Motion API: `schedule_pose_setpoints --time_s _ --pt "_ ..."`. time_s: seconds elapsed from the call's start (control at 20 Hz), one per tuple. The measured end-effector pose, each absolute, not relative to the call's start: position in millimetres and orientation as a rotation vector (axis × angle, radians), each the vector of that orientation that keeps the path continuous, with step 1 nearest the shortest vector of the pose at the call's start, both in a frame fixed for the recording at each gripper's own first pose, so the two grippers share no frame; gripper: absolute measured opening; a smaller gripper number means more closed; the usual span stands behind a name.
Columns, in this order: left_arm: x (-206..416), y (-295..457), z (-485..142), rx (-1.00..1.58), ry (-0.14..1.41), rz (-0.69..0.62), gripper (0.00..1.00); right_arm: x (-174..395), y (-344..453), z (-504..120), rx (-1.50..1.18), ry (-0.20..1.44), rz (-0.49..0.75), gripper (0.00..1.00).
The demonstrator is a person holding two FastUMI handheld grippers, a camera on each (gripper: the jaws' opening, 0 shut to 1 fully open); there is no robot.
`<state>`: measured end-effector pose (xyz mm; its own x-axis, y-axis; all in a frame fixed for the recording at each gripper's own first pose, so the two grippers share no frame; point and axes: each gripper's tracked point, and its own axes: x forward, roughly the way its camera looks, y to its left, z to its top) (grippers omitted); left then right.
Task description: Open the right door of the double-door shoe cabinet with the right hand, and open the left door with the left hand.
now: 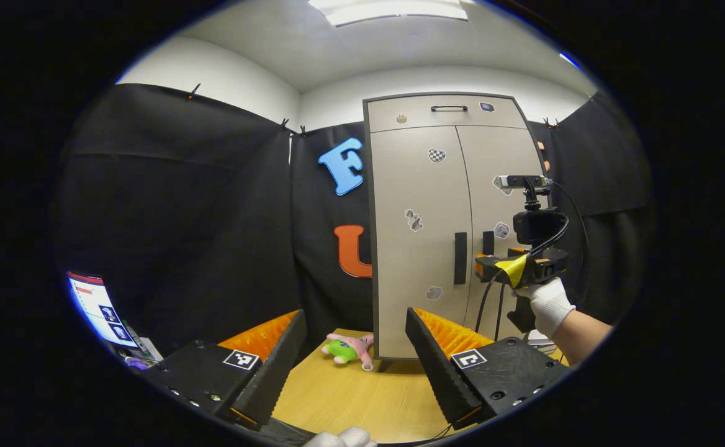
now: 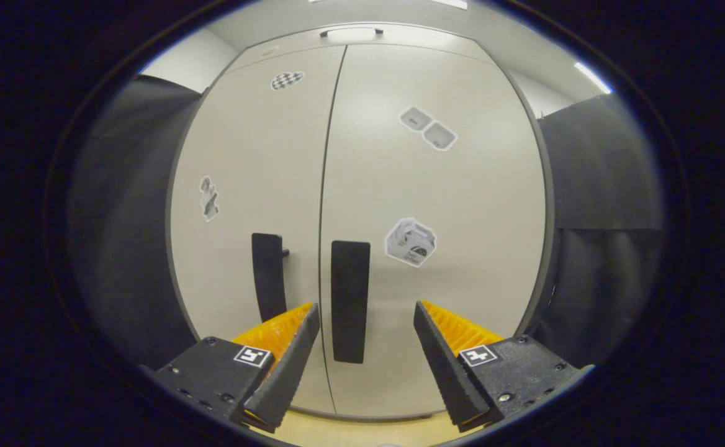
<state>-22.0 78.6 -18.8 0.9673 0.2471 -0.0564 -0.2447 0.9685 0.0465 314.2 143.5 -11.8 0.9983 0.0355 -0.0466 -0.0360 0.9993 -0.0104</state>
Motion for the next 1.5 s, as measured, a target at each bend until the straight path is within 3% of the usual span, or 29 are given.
schedule_pose_setpoints --time_s 0.2,0.4,0.45,0.6,0.7,1.15,1.5 --pt "-15 84 -21 0.036 0.072 0.270 0.96 331 148 -13 0.010 0.065 0.036 0.85" --pt "-15 87 -18 0.034 0.070 0.278 0.96 336 149 -13 0.056 0.085 0.030 0.66" --pt "-14 88 -18 0.031 0.071 0.278 0.96 338 151 -14 0.062 0.095 0.032 0.55" --pt "-14 87 -16 0.030 0.069 0.277 0.96 338 154 -15 0.070 0.109 0.021 0.49" --pt "-17 88 -14 0.032 0.062 0.281 0.96 338 155 -16 0.087 0.116 0.012 0.39" --pt "-31 84 -8 0.035 0.043 0.250 0.96 317 150 -18 0.035 0.123 0.072 0.25" --pt "-50 66 -9 0.024 0.025 0.203 0.96 258 128 -21 0.029 0.118 0.092 0.24"
